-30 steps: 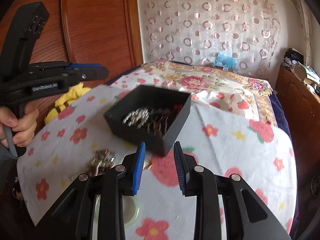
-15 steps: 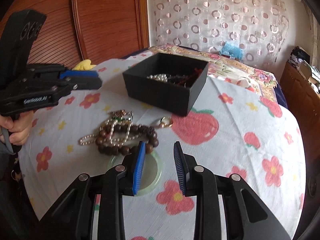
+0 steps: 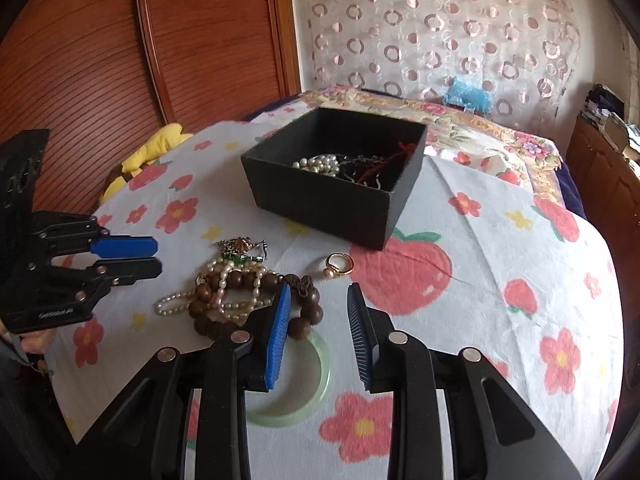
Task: Organize jewelry
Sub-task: 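Move both open tools back over the remaining jewelry, then grasp the dark brown wooden bead bracelet with the right tool and lift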
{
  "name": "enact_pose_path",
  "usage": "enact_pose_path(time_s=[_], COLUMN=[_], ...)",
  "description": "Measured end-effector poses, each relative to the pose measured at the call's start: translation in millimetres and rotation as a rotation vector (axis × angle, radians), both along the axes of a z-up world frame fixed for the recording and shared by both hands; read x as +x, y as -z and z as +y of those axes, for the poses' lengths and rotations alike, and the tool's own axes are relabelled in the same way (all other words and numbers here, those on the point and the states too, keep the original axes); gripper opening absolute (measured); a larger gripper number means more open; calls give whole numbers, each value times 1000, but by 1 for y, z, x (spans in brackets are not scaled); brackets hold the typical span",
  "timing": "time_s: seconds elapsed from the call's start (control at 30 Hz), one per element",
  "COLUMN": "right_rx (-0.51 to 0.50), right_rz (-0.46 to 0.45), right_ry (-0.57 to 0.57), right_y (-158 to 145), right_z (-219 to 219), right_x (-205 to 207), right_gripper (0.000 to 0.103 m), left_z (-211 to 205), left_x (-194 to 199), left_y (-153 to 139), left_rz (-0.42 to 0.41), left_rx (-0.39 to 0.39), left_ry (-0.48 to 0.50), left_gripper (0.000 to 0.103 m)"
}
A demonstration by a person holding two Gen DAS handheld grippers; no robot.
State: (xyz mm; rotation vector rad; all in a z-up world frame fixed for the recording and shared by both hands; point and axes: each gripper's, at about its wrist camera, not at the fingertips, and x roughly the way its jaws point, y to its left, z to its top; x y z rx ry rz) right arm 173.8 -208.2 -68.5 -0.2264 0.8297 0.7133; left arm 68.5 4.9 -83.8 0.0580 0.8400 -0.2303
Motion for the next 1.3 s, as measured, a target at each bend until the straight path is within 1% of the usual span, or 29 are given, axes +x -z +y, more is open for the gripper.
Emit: enact_pose_path(time_s=[0.2,0.3,0.4,0.43,0.47,0.5,0.57,0.63,0.8,0.87,1.03,1.2,1.3], right_rx=[-40,-64,-94,-100,-97,-103,-111,-91,-32,-21,-9,36,44], right_rz=[71,92,74,69,70,63,37,19,-48,-57,-74,-107,-135], right_ry=[-31,-50,-61,-72,-81,-85,-89,-85,-69,-72,-57,-33,-18], right_y=[12,17,17,17,16,16,14,8,-20,-27,-32,-46,-56], right_z=[13,20,25,27,27,27,28,25,16,15,11,0,-5], right_x=[16,18,15,13,12,9,5,2,-3,-3,-3,-4,-5], right_gripper=[32,32,32,30,19,18,17,17,17,17,17,17,17], left_z=[2,1,1,2,2,2,2,1,-6,-9,-16,-18,-17], left_x=[-4,-6,-7,-7,-7,-8,-8,-7,-6,-4,4,4,4], left_y=[3,4,5,5,5,5,6,6,6,8,13,14,14], left_rz=[9,12,13,14,15,16,17,21,27,33,55,53,51], left_rx=[-10,-15,-21,-23,-25,-27,-32,-39,-39,-32,-22,-20,-24], left_ry=[4,9,9,8,7,6,6,10,36,48,62,72,76], left_gripper=[21,21,21,21,21,21,21,21,21,21,21,21,21])
